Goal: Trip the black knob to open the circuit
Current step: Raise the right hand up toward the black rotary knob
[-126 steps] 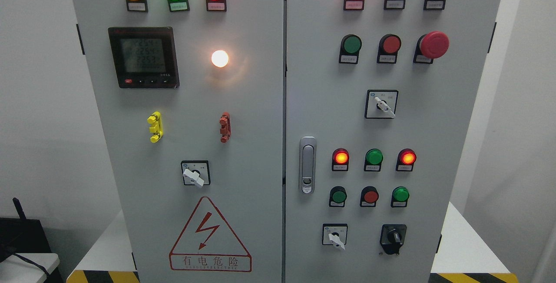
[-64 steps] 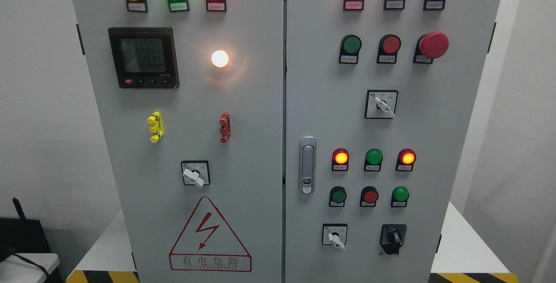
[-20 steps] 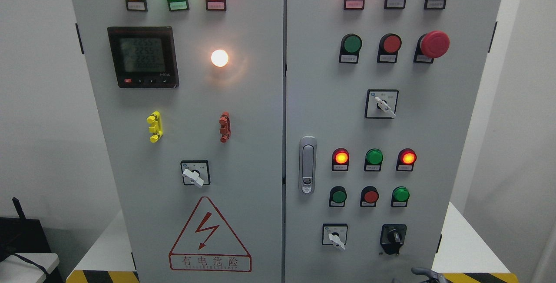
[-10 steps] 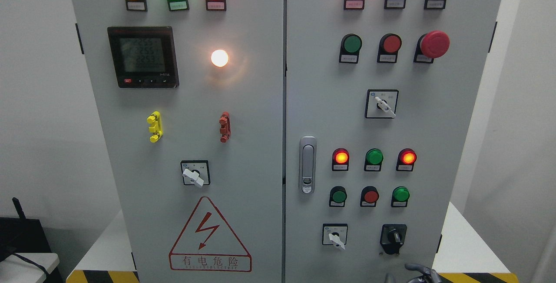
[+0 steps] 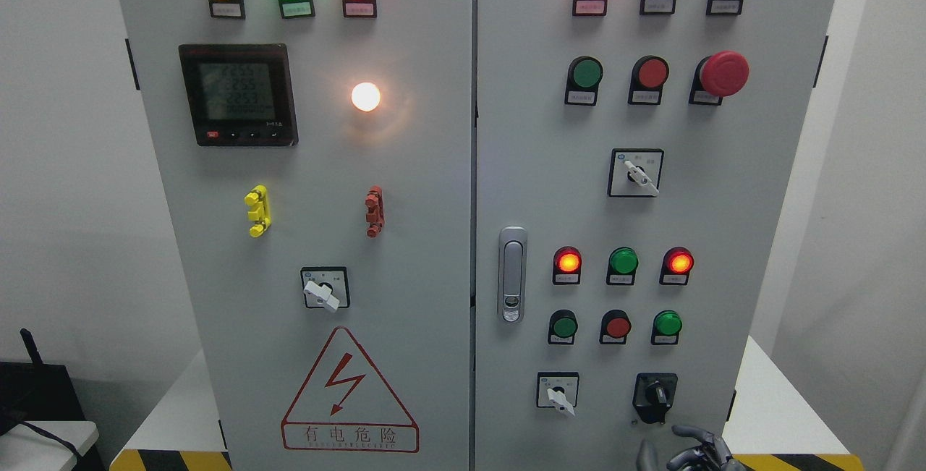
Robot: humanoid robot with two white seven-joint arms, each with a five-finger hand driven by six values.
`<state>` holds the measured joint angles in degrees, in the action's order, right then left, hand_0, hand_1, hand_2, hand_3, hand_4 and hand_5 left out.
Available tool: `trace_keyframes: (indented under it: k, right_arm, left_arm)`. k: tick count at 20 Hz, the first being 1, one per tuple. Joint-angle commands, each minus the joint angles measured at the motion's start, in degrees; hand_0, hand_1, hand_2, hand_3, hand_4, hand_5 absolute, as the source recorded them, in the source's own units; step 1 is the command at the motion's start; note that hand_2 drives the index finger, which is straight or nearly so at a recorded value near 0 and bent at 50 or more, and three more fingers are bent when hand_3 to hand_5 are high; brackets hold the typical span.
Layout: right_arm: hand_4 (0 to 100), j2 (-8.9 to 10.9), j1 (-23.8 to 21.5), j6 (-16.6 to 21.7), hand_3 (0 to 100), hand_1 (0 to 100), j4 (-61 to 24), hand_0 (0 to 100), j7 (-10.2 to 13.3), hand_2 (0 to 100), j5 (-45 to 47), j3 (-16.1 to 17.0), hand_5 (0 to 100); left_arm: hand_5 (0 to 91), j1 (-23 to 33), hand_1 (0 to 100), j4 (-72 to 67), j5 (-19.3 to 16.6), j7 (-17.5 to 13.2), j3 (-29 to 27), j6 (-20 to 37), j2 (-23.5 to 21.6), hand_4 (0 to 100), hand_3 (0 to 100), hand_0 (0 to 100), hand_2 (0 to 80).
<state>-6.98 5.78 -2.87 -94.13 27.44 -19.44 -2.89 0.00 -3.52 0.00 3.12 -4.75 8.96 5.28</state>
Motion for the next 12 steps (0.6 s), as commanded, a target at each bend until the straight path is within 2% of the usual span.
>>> trace_keyframes:
  k: [1, 12]
  right_arm:
    - [85, -0.31, 1.08, 0.06, 79, 78, 3.16, 27, 0.24, 42, 0.28, 0.78, 95]
    - [85, -0.23, 3.63, 0.06, 79, 78, 4.92, 26, 0.94, 41, 0.37, 1.57, 95]
  left_arm:
    - [0.0, -0.44, 39, 0.0, -1.93, -0.05, 0.0, 0.0, -0.01, 0, 0, 12, 0.0]
    - [0.0, -0.44, 39, 0.0, -1.85, -0.05, 0.0, 0.0, -0.01, 0, 0, 12, 0.0]
